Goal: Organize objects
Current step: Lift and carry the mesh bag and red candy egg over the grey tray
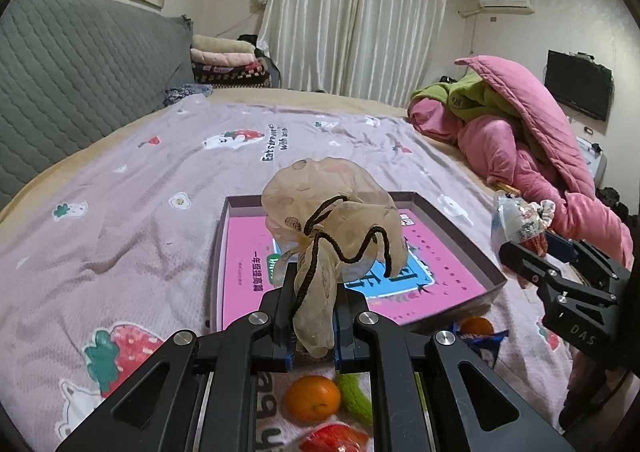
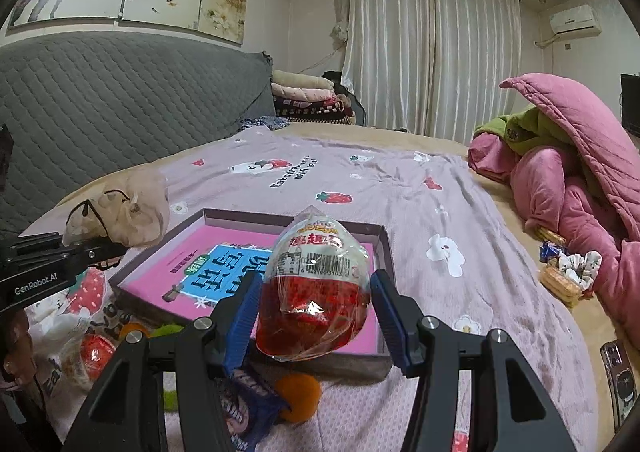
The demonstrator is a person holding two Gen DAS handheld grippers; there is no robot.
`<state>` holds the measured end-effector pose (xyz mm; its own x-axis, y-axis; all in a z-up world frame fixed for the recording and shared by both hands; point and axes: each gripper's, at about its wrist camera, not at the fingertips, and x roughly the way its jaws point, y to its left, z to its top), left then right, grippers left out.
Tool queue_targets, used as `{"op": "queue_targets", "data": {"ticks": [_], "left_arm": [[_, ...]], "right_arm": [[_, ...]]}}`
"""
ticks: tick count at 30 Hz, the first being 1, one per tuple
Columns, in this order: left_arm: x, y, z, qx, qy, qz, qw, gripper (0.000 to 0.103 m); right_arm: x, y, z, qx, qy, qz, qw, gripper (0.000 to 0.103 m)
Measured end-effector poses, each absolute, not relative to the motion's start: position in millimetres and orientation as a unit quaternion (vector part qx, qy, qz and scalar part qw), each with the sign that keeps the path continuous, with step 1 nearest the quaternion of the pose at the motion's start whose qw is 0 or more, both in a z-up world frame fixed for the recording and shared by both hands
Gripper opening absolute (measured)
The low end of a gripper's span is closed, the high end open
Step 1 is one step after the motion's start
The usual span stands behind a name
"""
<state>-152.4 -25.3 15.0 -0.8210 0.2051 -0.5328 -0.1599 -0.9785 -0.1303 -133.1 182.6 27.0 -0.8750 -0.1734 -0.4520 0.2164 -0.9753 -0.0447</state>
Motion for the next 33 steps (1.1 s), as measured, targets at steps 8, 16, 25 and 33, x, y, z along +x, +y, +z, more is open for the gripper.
{"op": "queue_targets", "data": {"ticks": [8,16,25,33], "left_arm": [[-176.5,-35.6,15.7,-0.303,-0.053,0.946,0.101,0.012],[-203.0,-42.1,8.2,-0.326,-0.052,0.938,0.11,0.012],[-226.8,-48.5,-13.8,-0.37,-0.069,0.919,0.118,0.012],[-242.0,-43.4,-31.7,-0.416,-0.068,0.897,0.13,0.013]], "right_arm": [[-152.0,182.6,26.0,0.232,0.053,-0.966,0.099,0.056],[-177.7,180.4,19.3,0.249,0.069,-0.961,0.098,0.056],[-208.4,183.6,-2.0,0.3,0.066,-0.947,0.095,0.056],[-221.0,187.6,-16.6,0.335,0.056,-0.936,0.097,0.056]]}}
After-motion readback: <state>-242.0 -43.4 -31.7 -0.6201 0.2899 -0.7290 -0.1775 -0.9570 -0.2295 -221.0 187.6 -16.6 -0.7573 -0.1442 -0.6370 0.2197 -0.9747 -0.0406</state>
